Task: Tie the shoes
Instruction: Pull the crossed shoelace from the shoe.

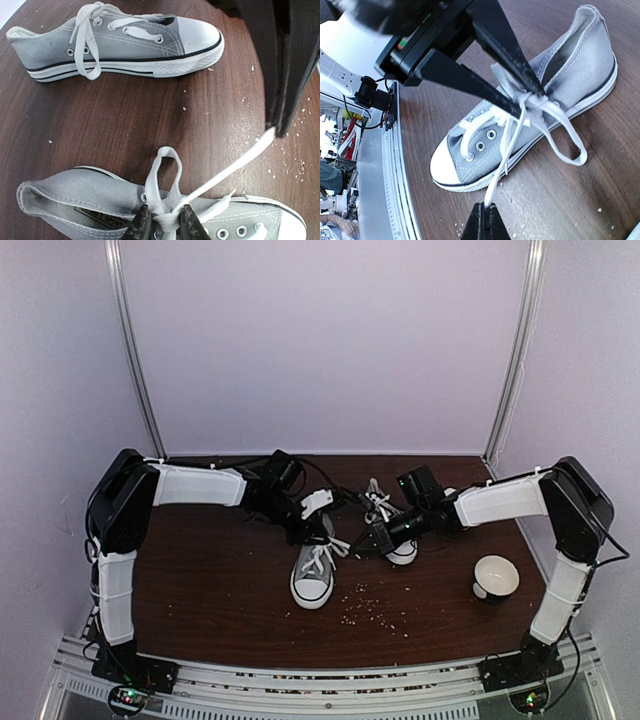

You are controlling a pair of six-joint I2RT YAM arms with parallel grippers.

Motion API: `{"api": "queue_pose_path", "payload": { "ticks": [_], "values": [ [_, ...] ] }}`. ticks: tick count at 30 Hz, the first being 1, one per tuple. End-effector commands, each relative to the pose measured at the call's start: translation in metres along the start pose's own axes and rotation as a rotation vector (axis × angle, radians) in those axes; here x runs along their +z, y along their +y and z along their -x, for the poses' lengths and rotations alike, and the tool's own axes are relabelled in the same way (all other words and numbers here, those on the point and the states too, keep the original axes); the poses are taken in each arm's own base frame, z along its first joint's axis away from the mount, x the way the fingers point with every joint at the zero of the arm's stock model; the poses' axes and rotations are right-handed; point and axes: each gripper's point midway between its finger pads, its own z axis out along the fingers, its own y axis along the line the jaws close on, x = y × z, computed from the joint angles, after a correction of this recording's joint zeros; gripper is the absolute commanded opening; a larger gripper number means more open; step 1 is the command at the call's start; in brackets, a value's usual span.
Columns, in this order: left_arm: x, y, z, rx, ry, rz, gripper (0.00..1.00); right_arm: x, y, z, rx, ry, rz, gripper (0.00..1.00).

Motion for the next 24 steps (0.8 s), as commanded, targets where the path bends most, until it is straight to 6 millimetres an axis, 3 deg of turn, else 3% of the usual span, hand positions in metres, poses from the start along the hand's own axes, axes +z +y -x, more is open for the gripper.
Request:
{"api": "queue_pose_path", "payload": {
  "ticks": [1, 13, 24],
  "values": [
    [-0.001, 0.000, -0.015, -0.013, 0.022, -0.010, 0.22, -0.009, 0.009, -0.008, -0.009, 0.009, -0.015, 0.00],
    [0.000, 0.002, -0.039, -0.037, 0.070, -0.004, 0.22, -0.008, 0.014, -0.043, 0.048, 0.087, -0.024, 0.00],
    [0.001, 0.001, -0.040, -0.033, 0.066, -0.018, 0.18, 0.004, 0.007, -0.068, 0.122, 0.127, -0.039, 0.00]
  ]
}}
